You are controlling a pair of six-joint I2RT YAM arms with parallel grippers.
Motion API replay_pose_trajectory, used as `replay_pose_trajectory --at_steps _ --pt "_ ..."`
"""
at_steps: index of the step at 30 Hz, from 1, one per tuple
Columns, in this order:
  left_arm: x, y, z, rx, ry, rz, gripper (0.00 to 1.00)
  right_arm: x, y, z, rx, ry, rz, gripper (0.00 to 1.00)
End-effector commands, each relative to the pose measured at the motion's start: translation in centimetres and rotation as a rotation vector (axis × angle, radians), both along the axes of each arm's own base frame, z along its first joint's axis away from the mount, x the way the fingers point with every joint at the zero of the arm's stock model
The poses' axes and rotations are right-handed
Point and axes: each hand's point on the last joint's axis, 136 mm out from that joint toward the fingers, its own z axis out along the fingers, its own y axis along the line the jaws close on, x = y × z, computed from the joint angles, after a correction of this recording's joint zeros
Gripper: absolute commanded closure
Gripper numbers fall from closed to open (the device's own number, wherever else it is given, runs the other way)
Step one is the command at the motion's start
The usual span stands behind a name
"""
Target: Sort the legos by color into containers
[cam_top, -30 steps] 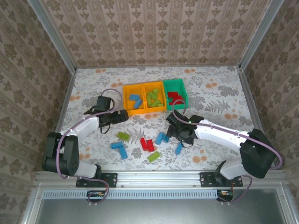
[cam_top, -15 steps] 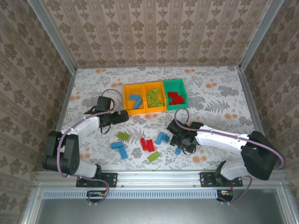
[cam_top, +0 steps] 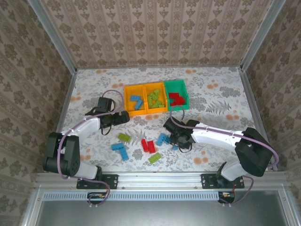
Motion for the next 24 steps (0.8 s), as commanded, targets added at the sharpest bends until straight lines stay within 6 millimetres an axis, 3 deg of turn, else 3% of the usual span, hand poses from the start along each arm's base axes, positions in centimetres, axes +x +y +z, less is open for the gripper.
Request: replay_pose_trajectory --at_steps 1,9,13,20,24 --pt "0.0 -0.1 -0.1 -0.004 0.009 -0.009 0.00 5.3 5.4 5.2 0.153 -0.201 0.134 0.71" --pt "-0.5 0.5 0.3 0.017 -0.001 -0.003 0.00 15.2 13.0 9.5 0.440 -0.325 0.214 0.72" --pt "-0.8 0.6 -0.1 0.022 0.013 0.000 0.00 18.8 16.3 10.8 0.506 -0.328 0.293 0.73" --pt "-0.6 0.6 0.0 0.018 0.015 0.007 0.00 23.9 17.8 9.1 0.525 -0.312 0.248 0.74" --pt "-0.7 0.7 0.1 0.024 0.016 0.010 0.00 25.7 18.3 8.3 0.531 -0.315 0.226 0.73"
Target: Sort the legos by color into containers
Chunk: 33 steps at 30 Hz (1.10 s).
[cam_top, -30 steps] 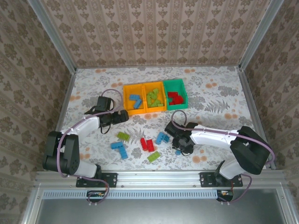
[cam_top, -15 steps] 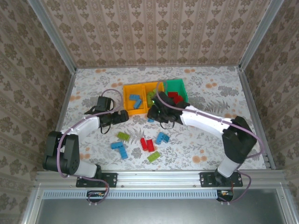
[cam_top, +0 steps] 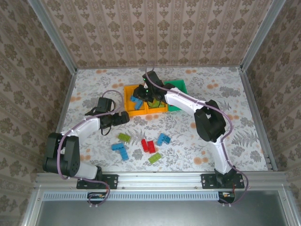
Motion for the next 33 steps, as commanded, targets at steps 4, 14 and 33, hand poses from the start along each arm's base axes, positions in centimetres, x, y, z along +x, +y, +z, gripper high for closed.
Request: replay_pose_trajectory --at_steps 4,14,33 --pt "-0.4 0.6 -0.1 0.016 0.007 0.011 0.00 1.9 0.9 -0.8 0.024 0.024 -0.004 0.72" --pt "-0.5 0.6 -0.1 0.020 0.010 0.014 0.00 2.2 1.1 -0.2 0.030 0.011 -0.001 0.55" --pt "-0.7 0.6 -0.1 0.006 0.002 0.021 0.00 -4.5 -3.0 4.0 -0.057 -0.132 0.091 0.02"
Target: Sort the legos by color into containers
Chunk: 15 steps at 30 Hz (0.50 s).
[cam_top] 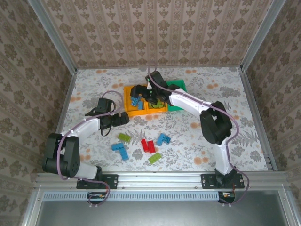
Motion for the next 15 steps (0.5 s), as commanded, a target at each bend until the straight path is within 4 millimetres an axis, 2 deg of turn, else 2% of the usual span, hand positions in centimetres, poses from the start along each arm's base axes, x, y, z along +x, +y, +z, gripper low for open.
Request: replay_pose_trajectory --at_steps 1,5,11,15 --pt "-0.3 0.4 0.1 -0.001 -0.007 0.021 0.00 -2.4 -1.7 2.6 -0.040 -0.097 0.031 0.02" --pt "-0.2 0.3 0.3 -0.008 -0.014 0.023 0.00 -5.7 -4.9 1.1 -0.180 -0.089 0.012 0.01" --pt "-0.1 0.3 0.6 -0.009 -0.031 0.029 0.00 -11.6 -10.5 -3.2 -0.468 -0.056 0.019 0.01" --pt "-0.1 0.2 0.5 -0.013 -0.029 0.025 0.00 -15.8 -12.6 -6.0 -0.553 -0.070 0.116 0.01"
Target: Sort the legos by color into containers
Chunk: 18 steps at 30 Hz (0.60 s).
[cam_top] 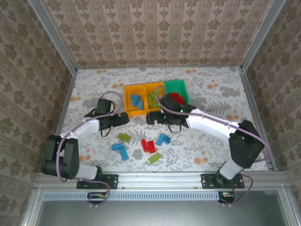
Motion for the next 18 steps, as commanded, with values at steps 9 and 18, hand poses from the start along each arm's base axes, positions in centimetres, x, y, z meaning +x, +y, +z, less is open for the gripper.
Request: replay_pose_trajectory --at_steps 9,18 --pt "0.2 -0.1 0.3 -0.015 -0.009 0.017 0.00 -6.0 -6.9 -2.0 -0.387 -0.165 0.376 0.01" --pt "0.2 0.0 0.4 -0.009 -0.007 0.016 0.00 -7.9 -4.4 -4.7 -0.459 -0.048 0.712 0.04"
